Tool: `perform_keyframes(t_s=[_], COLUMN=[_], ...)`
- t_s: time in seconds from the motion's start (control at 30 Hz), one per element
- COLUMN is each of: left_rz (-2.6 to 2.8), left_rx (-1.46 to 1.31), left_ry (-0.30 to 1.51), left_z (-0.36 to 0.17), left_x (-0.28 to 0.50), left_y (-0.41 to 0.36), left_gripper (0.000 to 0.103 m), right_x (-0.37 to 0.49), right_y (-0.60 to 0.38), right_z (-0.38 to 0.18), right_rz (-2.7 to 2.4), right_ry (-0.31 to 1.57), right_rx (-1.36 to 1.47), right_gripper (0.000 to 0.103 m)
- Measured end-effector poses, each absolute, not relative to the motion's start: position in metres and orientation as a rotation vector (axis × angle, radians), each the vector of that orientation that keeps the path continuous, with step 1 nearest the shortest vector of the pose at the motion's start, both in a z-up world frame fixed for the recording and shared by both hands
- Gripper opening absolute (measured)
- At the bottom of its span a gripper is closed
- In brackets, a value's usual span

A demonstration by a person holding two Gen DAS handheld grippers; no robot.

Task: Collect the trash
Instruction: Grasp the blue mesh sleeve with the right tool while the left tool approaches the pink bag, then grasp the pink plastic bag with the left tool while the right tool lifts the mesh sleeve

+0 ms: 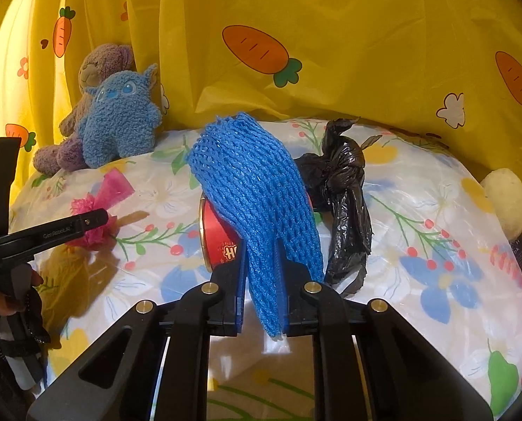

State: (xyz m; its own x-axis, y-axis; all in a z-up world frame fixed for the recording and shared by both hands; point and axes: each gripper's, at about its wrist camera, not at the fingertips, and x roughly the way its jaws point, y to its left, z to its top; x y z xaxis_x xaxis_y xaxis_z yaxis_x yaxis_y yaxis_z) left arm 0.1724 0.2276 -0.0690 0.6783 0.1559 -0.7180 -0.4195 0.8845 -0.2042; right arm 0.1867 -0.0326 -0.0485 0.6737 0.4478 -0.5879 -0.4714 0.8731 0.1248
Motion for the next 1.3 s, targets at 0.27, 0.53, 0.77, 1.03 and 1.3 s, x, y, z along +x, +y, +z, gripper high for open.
perform_keyframes(t_s=[0.27,0.53,0.77,1.03,1.3], left_rz=[0.331,0.342,0.279,0.198,0.102], left_rx=[-0.379,-0.294,-0.240,-0.184,-0.148], left_ry=[0.734,0.637,0.593,0.574,0.573], left_z=[-0.066,-0.034,-0.021,-0.011,-0.006], left_x=[0.167,0.137,0.118,0.111,0.112], left_y=[0.227,0.188,0.142,0.095,0.056], left_gripper=[0.035,0.035,0.035,0.035,0.035], right_x=[0.166,0.137,0.110,0.092,0.081], right_y=[-0.049,-0.070,-0.097,-0.123,-0.146], right_z=[-0.036,-0.031,-0.030,-0.027,-0.025], right_rz=[0.509,0.486,0.448,0.407,0.370], right_ry=[0.609,0.567,0.544,0.522,0.506], right_rx=[-0.011,0.002,0.022,0.041,0.071], right_gripper=[0.016,0.016,0.016,0.016,0.016])
